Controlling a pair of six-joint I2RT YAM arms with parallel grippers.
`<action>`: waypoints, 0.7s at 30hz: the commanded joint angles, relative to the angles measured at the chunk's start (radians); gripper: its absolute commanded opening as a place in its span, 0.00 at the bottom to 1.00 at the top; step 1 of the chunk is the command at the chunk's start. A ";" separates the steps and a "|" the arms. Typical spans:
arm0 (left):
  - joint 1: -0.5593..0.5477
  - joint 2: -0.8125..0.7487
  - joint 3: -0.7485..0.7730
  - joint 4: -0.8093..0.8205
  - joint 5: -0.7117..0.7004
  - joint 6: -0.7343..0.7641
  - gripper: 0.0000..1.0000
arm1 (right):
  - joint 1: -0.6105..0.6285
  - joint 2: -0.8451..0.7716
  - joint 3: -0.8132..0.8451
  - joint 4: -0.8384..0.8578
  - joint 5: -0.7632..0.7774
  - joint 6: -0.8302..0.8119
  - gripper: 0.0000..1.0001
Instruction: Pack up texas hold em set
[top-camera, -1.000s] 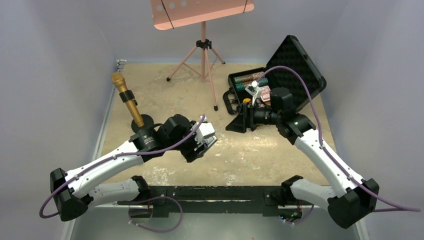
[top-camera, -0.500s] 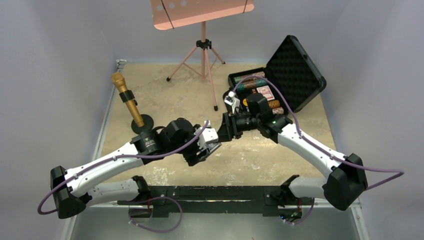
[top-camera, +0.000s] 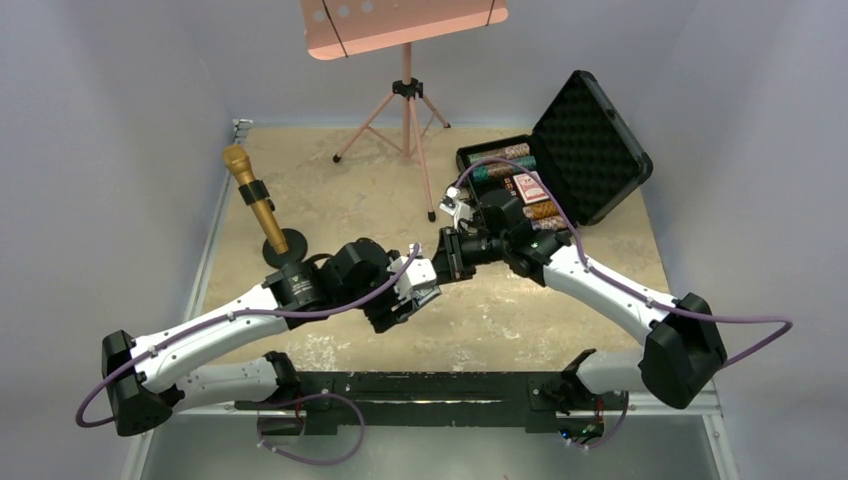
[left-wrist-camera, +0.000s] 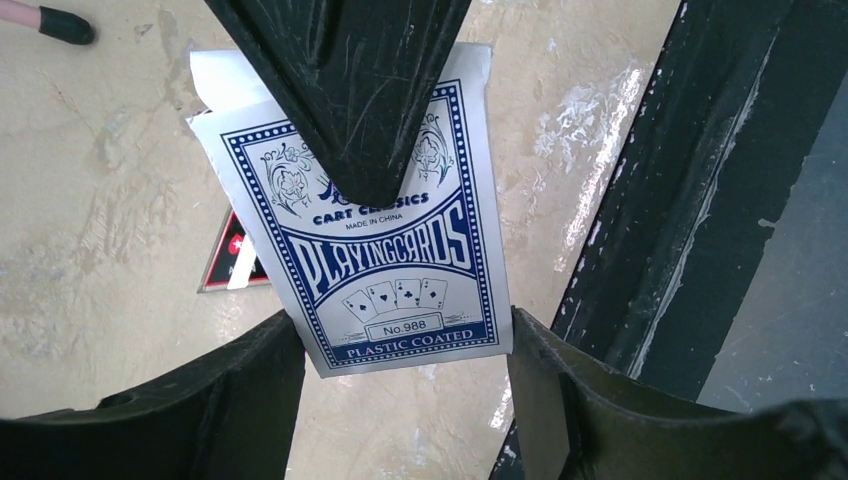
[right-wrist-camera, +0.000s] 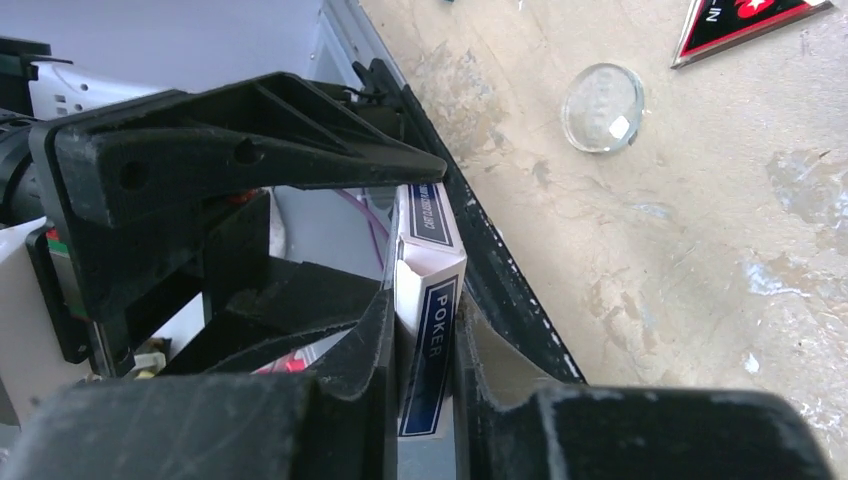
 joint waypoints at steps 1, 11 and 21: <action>-0.005 -0.010 0.029 0.064 -0.026 -0.041 0.75 | 0.018 -0.058 0.005 0.067 0.064 0.016 0.00; 0.164 -0.175 0.019 0.141 0.021 -0.147 1.00 | -0.174 -0.202 -0.048 0.090 0.502 0.125 0.00; 0.280 -0.159 0.028 0.132 -0.262 -0.247 1.00 | -0.246 -0.228 -0.159 0.359 1.141 0.436 0.00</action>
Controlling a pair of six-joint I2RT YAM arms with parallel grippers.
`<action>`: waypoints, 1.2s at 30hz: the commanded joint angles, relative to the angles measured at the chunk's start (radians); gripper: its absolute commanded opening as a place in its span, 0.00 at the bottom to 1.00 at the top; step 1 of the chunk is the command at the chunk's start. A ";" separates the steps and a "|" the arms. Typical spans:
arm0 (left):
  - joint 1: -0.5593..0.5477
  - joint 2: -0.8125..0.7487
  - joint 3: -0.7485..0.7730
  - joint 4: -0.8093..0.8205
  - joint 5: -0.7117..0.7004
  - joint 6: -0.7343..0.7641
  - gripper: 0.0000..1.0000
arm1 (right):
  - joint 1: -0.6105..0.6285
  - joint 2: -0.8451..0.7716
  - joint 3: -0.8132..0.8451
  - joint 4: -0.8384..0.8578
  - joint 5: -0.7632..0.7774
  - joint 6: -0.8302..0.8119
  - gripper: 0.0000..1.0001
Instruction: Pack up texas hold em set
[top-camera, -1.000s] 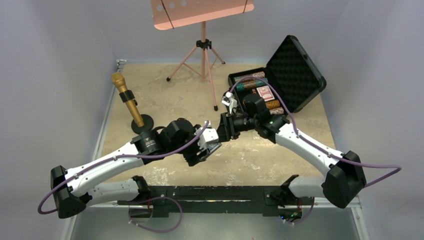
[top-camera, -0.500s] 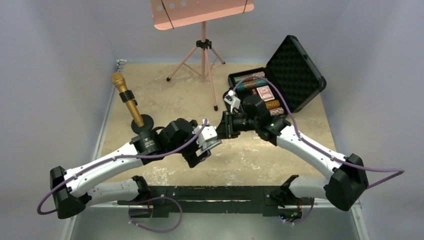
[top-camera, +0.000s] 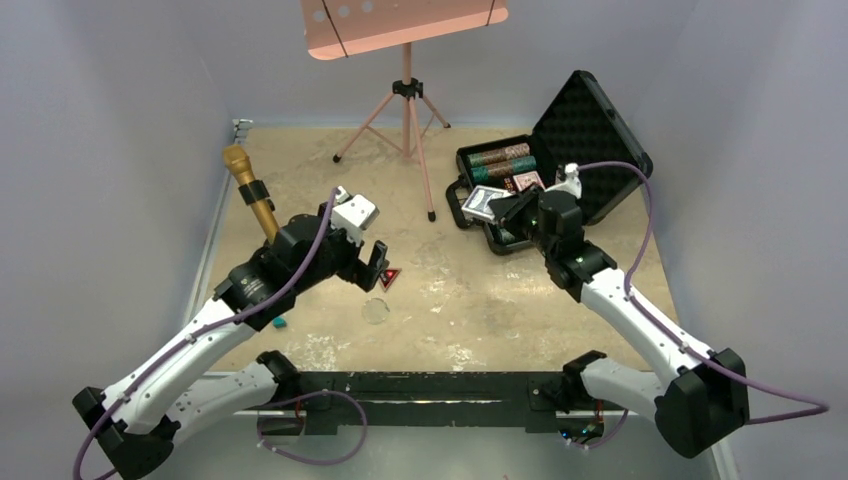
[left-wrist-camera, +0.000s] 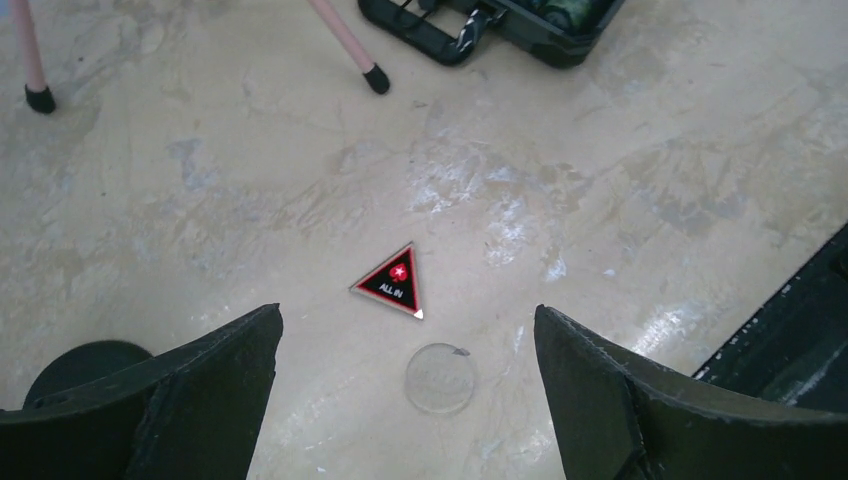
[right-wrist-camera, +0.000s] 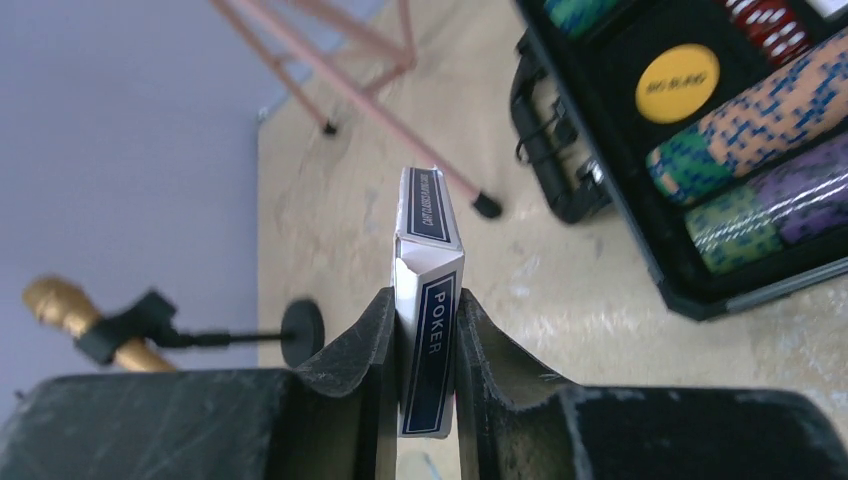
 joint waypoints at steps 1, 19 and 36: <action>0.009 0.048 0.028 0.011 -0.173 -0.064 1.00 | -0.015 0.060 0.013 0.199 0.343 0.214 0.00; 0.008 0.044 0.038 0.000 -0.226 -0.069 1.00 | -0.021 0.508 0.223 0.120 0.693 0.531 0.00; 0.008 0.044 0.041 -0.004 -0.232 -0.064 1.00 | -0.012 0.762 0.365 0.037 0.672 0.586 0.00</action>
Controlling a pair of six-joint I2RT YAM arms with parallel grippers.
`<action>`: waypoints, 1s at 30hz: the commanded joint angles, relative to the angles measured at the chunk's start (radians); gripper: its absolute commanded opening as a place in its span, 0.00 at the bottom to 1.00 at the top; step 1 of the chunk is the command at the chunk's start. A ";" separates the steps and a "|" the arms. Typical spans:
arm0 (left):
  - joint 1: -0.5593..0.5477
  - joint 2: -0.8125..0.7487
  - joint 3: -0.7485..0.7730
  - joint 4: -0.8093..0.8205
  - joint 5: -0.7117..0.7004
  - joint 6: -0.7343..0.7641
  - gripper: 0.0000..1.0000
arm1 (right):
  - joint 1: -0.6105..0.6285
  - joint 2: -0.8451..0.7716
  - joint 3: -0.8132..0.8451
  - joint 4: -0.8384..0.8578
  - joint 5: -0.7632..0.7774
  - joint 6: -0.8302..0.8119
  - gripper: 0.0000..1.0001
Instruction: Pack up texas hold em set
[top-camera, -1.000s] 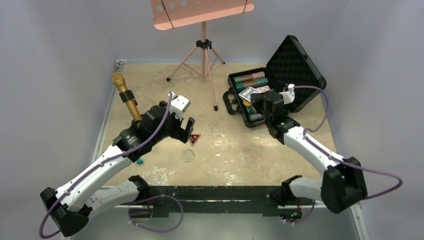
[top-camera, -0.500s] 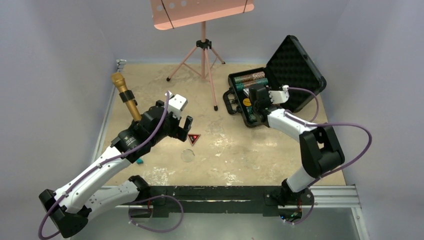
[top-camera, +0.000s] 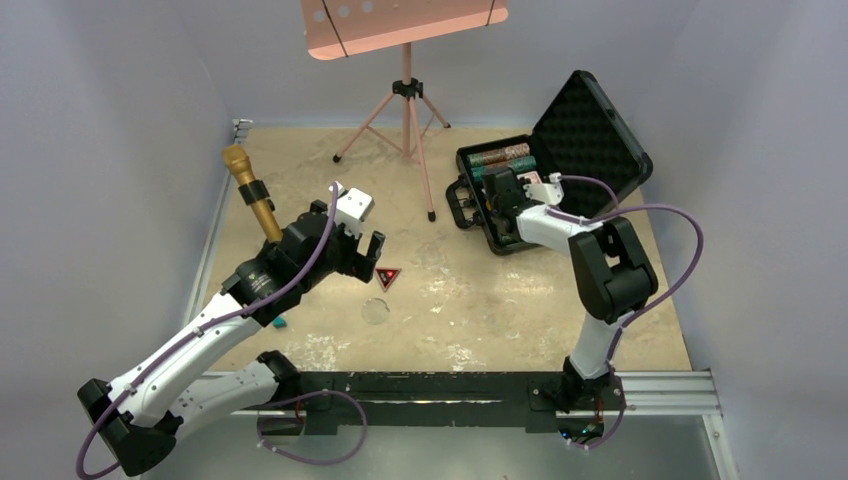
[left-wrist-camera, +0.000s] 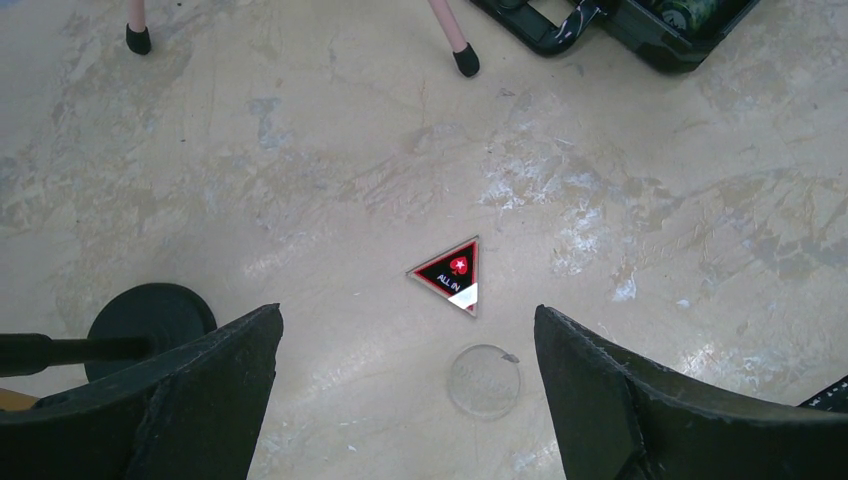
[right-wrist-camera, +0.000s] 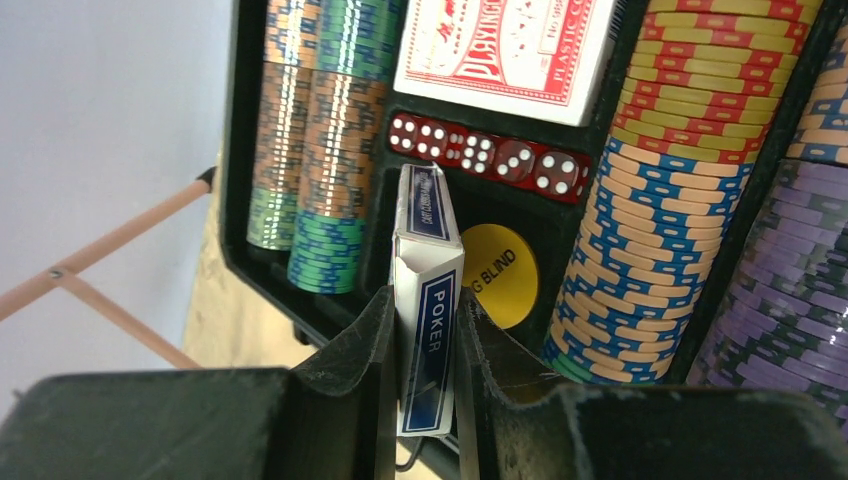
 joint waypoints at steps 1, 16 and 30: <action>0.004 -0.011 0.042 0.006 -0.013 -0.009 1.00 | 0.011 0.031 0.066 -0.010 0.053 0.047 0.00; 0.004 -0.007 0.043 0.002 -0.014 -0.005 1.00 | 0.018 0.081 0.041 0.086 0.012 0.009 0.34; 0.004 -0.010 0.046 -0.002 -0.015 -0.003 1.00 | 0.017 -0.139 -0.077 -0.057 0.082 -0.036 0.73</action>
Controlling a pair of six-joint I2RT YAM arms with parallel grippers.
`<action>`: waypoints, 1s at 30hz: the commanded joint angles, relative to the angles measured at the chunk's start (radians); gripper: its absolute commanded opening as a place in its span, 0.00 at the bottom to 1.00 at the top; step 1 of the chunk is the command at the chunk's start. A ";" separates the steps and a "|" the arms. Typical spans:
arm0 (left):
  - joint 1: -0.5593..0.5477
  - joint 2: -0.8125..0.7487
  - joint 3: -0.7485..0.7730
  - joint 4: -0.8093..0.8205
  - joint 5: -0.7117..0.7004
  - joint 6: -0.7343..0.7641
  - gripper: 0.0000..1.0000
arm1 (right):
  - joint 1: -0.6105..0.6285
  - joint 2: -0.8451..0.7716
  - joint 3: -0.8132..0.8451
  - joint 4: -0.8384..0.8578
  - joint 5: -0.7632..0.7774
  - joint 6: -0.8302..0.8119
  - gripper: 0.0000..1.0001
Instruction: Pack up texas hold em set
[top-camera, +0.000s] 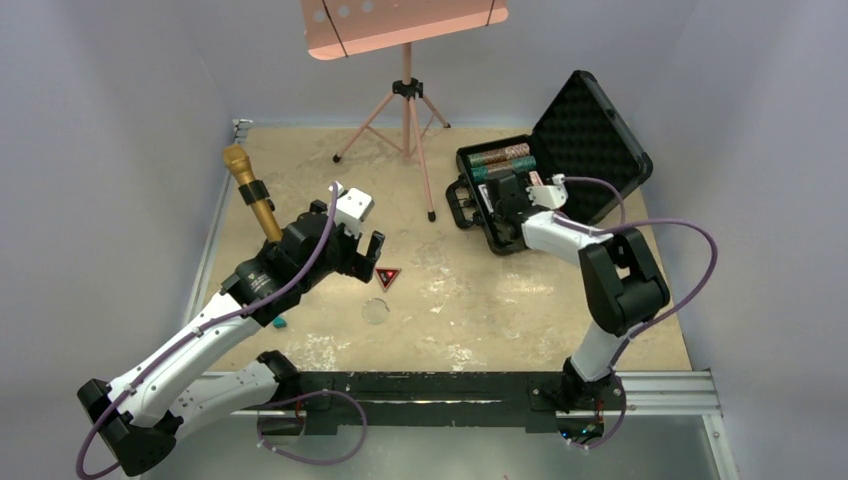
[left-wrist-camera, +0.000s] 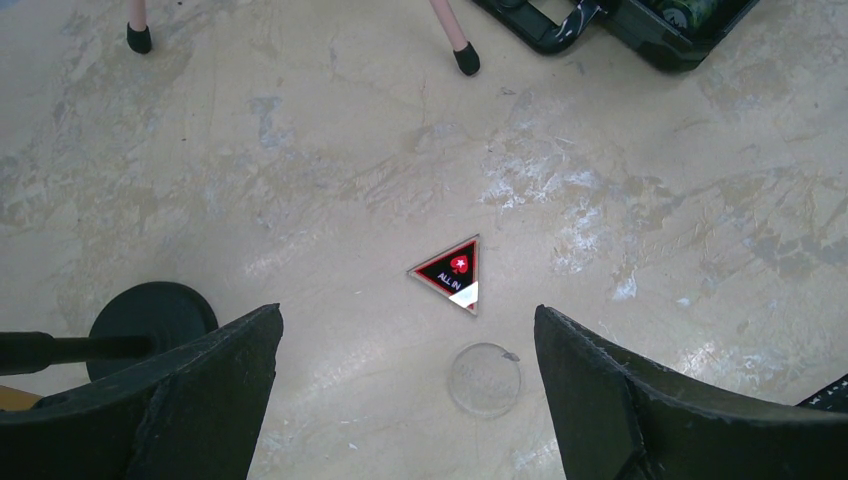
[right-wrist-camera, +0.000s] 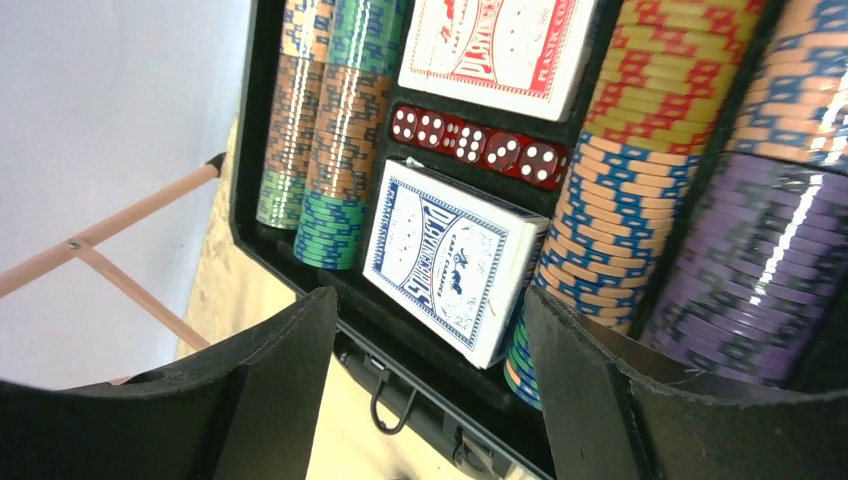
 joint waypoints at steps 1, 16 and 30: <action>0.004 -0.011 0.042 0.004 -0.013 -0.004 1.00 | 0.003 -0.120 -0.048 -0.071 0.083 -0.013 0.73; 0.004 -0.012 0.041 0.004 -0.012 -0.002 1.00 | -0.141 -0.044 0.058 -0.016 -0.405 -0.410 0.76; 0.004 -0.014 0.041 0.002 -0.015 0.000 1.00 | -0.150 0.013 0.133 -0.079 -0.447 -0.420 0.75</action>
